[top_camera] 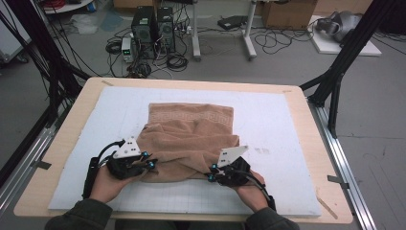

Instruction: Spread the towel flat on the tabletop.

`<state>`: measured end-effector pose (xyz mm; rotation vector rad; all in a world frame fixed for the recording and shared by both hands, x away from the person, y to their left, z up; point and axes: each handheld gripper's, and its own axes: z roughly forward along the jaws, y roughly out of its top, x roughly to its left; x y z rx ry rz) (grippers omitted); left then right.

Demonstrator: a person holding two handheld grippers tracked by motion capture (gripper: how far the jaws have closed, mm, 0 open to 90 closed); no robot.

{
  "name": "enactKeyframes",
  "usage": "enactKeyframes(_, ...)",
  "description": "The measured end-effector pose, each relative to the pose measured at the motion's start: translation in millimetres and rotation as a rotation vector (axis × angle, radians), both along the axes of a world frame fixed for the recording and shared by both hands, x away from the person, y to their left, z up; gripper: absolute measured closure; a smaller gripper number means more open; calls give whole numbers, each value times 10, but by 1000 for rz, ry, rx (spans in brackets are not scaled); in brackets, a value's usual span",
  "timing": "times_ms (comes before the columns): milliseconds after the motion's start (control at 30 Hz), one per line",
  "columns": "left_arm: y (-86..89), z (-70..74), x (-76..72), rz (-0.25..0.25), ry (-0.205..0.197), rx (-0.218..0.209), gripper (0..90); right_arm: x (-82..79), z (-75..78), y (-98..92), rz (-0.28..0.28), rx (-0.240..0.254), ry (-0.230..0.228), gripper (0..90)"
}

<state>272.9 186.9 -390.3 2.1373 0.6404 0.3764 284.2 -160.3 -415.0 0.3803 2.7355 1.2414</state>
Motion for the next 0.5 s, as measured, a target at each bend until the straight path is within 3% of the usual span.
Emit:
enactKeyframes(33, -22, 130, -106, -25, -20, -12, 784, -103, 152, -113, 11, 23, -13, 823)
enactKeyframes(67, -22, 130, -106, -25, -20, -12, 784, -103, 152, -113, 11, 23, -13, 823)
enactKeyframes(100, -64, 271, -203, -54, -33, -24, 784, -195, 326, -224, 23, 50, -24, 825)
enactKeyframes(133, -64, 271, -203, -54, -33, -24, 783, -195, 326, -224, 23, 50, -24, 825)
enactKeyframes(167, -90, 339, -245, -70, -38, -27, 783, -284, 518, -313, 34, 56, -49, 825)
enactKeyframes(200, -114, 403, -278, -85, -43, -30, 783, -284, 518, -313, 34, 56, -49, 825)
enactKeyframes(233, -154, 505, -293, -109, -40, -32, 781, -346, 700, -394, 43, 72, -68, 825)
enactKeyframes(267, -154, 505, -293, -109, -40, -32, 780, -346, 700, -394, 43, 72, -68, 825)
enactKeyframes(300, -200, 548, -224, -103, -54, -20, 780, -336, 839, -451, 25, 59, -100, 824)
enactKeyframes(333, -200, 548, -224, -103, -54, -20, 780, -336, 839, -451, 25, 59, -100, 824)
enactKeyframes(367, -256, 510, -51, -77, -51, -3, 780, -215, 887, -452, 1, 6, -111, 824)
enactKeyframes(400, -256, 510, -51, -77, -51, -3, 780, -215, 887, -452, 1, 6, -111, 824)
enactKeyframes(433, -296, 409, 191, -40, -22, 25, 780, -15, 832, -412, -21, -36, -107, 824)
enactKeyframes(467, -296, 409, 191, -40, -22, 25, 779, -15, 832, -412, -21, -36, -107, 824)
enactKeyframes(500, -327, 263, 453, 0, -9, 55, 779, 231, 705, -367, -47, -63, -75, 824)
